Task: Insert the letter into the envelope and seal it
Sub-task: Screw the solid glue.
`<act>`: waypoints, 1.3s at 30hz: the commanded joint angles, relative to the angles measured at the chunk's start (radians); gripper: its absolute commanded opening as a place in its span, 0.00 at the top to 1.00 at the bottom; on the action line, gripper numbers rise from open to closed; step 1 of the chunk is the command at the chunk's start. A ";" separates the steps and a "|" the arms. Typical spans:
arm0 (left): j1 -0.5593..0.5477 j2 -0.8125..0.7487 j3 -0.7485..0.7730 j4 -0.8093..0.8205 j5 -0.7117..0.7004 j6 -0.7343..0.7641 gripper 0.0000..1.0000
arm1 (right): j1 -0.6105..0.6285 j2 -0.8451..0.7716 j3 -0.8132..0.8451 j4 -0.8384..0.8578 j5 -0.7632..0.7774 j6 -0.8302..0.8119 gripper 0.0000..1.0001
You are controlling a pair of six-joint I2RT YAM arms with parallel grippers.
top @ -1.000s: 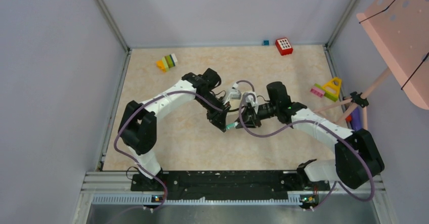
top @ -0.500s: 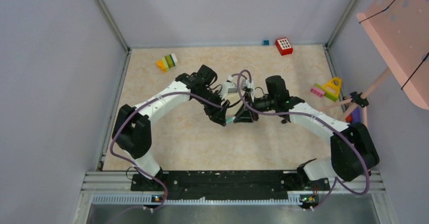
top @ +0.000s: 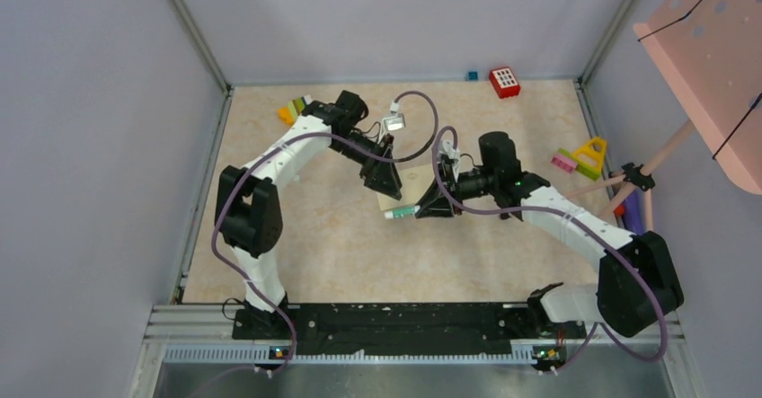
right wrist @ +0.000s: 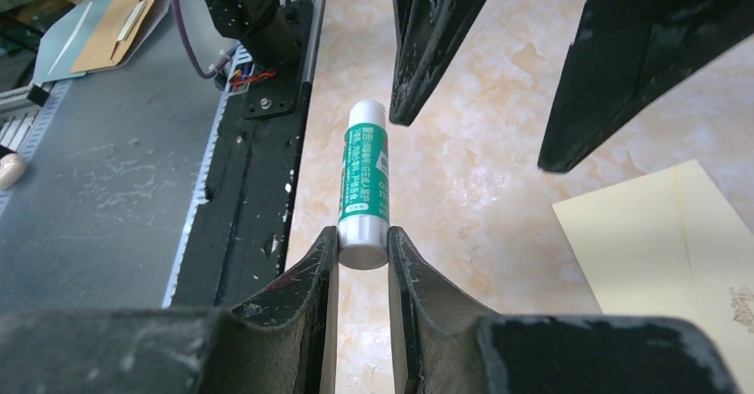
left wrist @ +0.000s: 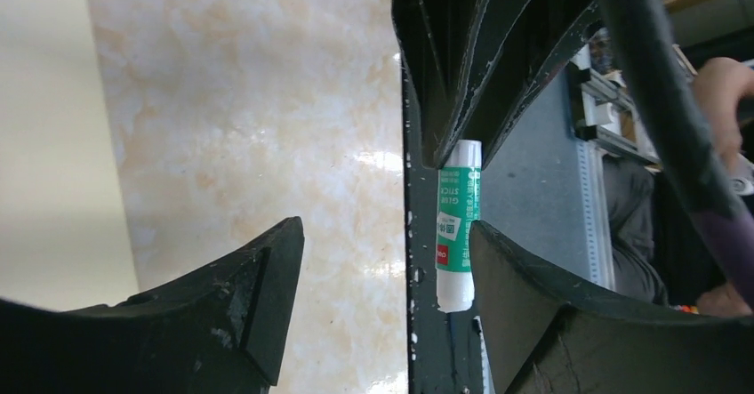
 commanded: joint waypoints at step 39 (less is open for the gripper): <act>-0.073 0.012 -0.040 -0.047 0.167 0.022 0.58 | -0.031 -0.044 0.011 -0.086 0.063 -0.295 0.96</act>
